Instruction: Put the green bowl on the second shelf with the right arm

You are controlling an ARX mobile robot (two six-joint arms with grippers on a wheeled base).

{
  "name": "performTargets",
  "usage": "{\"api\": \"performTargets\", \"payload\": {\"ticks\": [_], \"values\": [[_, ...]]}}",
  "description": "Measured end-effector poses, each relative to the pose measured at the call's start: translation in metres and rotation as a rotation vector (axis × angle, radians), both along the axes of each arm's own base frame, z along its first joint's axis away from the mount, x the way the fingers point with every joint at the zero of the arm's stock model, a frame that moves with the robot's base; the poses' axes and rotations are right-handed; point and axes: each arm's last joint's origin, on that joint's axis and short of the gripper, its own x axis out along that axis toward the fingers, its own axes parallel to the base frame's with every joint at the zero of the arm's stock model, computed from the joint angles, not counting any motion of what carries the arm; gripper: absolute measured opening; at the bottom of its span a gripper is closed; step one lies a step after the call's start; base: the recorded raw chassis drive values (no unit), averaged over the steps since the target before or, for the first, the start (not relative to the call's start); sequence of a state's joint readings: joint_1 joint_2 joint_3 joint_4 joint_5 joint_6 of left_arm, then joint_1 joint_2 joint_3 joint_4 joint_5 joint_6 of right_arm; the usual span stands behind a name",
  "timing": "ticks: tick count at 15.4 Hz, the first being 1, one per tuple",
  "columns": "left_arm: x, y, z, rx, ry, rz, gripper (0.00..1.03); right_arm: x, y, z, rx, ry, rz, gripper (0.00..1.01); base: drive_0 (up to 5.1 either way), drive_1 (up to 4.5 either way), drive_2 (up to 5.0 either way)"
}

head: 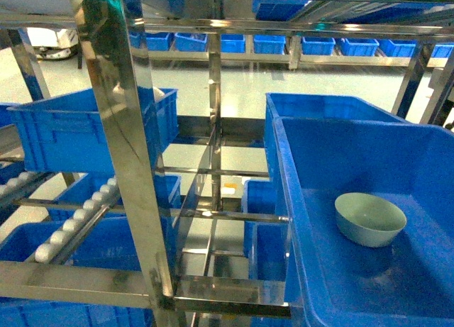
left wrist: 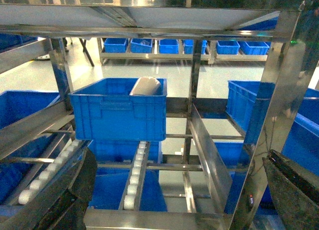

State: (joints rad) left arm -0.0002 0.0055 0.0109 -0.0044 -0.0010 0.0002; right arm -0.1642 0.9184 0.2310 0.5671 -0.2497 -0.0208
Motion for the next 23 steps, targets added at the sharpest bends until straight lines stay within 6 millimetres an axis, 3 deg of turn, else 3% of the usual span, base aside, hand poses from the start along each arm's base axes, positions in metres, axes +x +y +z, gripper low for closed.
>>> {"api": "performTargets", "payload": {"ticks": [2, 4, 5, 6, 8, 11, 12, 16, 17, 23], "values": [[0.000, 0.000, 0.000, 0.000, 0.000, 0.000, 0.98, -0.036, 0.009, 0.014, 0.068, -0.060, 0.018, 0.98, 0.0, 0.00, 0.0], [0.000, 0.000, 0.000, 0.000, 0.000, 0.000, 0.98, -0.075, 0.017, -0.007, 0.084, -0.011, 0.062, 0.98, 0.0, 0.00, 0.0], [0.000, 0.000, 0.000, 0.000, 0.000, 0.000, 0.98, -0.082, 0.018, -0.009, 0.087, -0.027, 0.075, 0.98, 0.0, 0.00, 0.0], [0.000, 0.000, 0.000, 0.000, 0.000, 0.000, 0.98, -0.083, 0.016, -0.005, 0.084, -0.052, 0.065, 0.98, 0.0, 0.00, 0.0], [0.000, 0.000, 0.000, 0.000, -0.001, 0.001, 0.98, -0.083, 0.022, -0.004, 0.044, -0.109, 0.000, 0.86, 0.0, 0.00, 0.0], [0.000, 0.000, 0.000, 0.000, 0.000, -0.001, 0.98, -0.083, 0.022, -0.011, 0.010, -0.113, -0.091, 0.54, 0.0, 0.00, 0.0], [0.000, 0.000, 0.000, 0.000, -0.001, 0.000, 0.98, -0.083, 0.023, -0.014, 0.005, -0.106, -0.088, 0.41, 0.0, 0.00, 0.0], [0.000, 0.000, 0.000, 0.000, 0.000, 0.000, 0.98, -0.084, 0.023, -0.018, 0.001, -0.126, -0.088, 0.02, 0.0, 0.00, 0.0], [0.000, 0.000, 0.000, 0.000, -0.001, 0.000, 0.98, -0.084, 0.023, -0.026, -0.001, -0.119, -0.087, 0.02, 0.0, 0.00, 0.0], [0.000, 0.000, 0.000, 0.000, 0.000, 0.000, 0.98, -0.084, 0.023, -0.025, -0.001, -0.121, -0.087, 0.02, 0.0, 0.00, 0.0]]}}
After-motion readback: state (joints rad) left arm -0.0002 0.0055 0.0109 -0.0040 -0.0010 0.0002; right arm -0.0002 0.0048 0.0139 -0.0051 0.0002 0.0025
